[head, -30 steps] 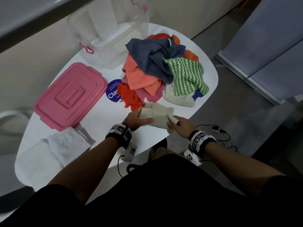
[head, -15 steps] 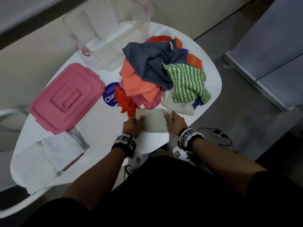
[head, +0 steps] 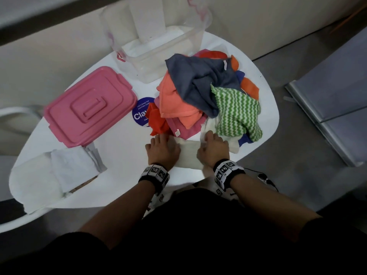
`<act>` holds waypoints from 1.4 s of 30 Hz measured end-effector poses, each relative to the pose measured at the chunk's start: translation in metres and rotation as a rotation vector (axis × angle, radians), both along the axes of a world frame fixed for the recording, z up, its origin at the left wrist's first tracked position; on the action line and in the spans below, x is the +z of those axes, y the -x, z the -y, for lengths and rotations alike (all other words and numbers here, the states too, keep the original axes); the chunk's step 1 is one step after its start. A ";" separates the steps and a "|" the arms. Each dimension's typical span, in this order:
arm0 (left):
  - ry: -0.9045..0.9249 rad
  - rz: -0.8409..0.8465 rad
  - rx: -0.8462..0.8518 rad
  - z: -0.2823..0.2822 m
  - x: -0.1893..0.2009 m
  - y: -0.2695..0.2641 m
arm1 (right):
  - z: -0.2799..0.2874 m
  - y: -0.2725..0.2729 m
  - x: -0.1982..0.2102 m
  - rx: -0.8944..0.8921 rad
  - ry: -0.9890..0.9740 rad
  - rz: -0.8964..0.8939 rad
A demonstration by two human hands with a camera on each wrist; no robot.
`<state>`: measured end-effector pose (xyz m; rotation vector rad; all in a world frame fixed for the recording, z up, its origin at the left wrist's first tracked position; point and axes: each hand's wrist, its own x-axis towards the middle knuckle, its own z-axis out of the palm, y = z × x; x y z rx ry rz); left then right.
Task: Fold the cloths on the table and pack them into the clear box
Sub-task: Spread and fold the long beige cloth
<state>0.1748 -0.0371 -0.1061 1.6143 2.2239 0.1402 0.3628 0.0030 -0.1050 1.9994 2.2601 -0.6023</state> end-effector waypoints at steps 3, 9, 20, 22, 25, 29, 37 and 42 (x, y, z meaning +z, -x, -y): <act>-0.212 0.031 -0.279 -0.006 0.002 -0.013 | 0.000 0.000 -0.010 0.249 0.053 -0.138; 0.101 -0.074 -0.393 -0.001 -0.005 0.000 | -0.004 -0.009 -0.012 0.279 0.422 -0.254; 0.514 0.110 0.444 0.043 0.028 0.055 | -0.015 0.022 0.004 -0.242 1.074 -0.706; 0.579 0.347 0.439 0.048 0.028 0.051 | -0.023 0.024 -0.001 -0.319 0.832 -0.649; 0.612 0.401 0.318 0.048 0.020 0.044 | -0.026 0.028 -0.006 -0.207 0.873 -0.542; 0.532 0.537 0.386 0.047 0.004 0.055 | -0.019 0.045 -0.008 -0.193 0.930 -0.537; 0.205 1.001 0.761 0.052 0.028 0.086 | 0.003 0.089 0.003 -0.048 0.883 -0.594; 0.110 1.159 0.824 0.063 0.029 0.125 | 0.015 0.140 0.026 -0.136 1.015 -0.802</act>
